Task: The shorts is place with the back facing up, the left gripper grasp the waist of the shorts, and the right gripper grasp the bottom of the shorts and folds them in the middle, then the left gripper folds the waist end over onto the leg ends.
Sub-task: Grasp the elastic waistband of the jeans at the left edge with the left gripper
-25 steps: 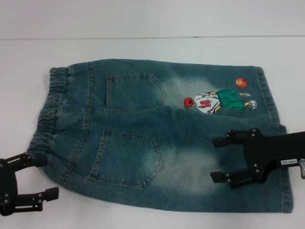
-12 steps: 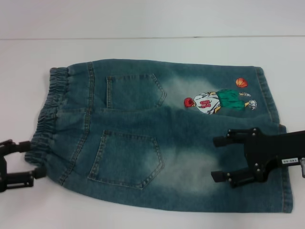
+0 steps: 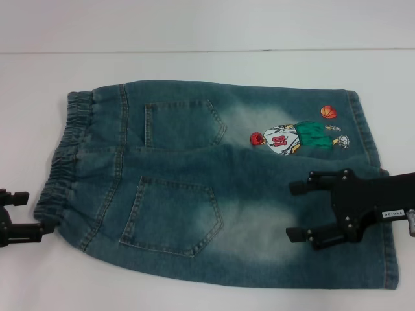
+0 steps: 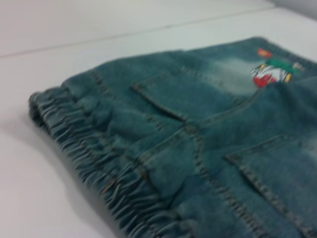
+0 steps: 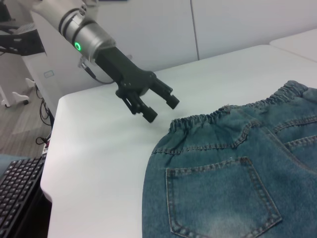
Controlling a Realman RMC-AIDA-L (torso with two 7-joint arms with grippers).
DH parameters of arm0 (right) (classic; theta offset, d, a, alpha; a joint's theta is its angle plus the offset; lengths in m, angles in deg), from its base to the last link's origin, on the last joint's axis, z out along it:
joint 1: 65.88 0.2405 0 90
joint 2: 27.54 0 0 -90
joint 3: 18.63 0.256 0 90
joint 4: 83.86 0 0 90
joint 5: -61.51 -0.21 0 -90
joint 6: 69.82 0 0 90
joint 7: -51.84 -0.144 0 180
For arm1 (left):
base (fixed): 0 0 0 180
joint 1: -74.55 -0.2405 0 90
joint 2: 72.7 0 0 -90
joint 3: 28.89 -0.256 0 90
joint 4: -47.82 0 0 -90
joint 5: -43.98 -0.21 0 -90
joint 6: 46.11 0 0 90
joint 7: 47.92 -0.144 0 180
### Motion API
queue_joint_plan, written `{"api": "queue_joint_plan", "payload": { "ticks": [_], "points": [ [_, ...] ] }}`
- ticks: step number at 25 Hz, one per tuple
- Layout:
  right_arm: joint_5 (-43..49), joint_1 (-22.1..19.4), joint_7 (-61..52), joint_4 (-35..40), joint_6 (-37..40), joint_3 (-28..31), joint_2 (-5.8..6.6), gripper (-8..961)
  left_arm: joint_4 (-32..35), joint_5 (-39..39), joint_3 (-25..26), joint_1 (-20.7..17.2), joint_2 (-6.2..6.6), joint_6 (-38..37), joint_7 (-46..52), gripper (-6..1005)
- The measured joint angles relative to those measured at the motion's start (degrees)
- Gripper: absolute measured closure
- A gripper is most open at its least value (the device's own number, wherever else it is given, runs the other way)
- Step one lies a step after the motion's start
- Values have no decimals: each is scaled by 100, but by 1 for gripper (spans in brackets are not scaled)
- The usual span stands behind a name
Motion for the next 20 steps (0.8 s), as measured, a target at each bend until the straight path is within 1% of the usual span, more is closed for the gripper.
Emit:
{"api": "queue_joint_plan", "payload": {
  "ticks": [4, 9, 20],
  "points": [
    [0, 12, -11, 7, -20, 15, 4, 11, 9, -108, -14, 43, -41, 219, 28, 95],
    [0, 23, -12, 16, -73, -4, 4, 12, 15, -278, -23, 79, -158, 522, 32, 100],
    [0, 27, -18, 47, -84, -20, -5, 12, 68, -387, -99, 105, -333, 803, 26, 109]
  ]
}}
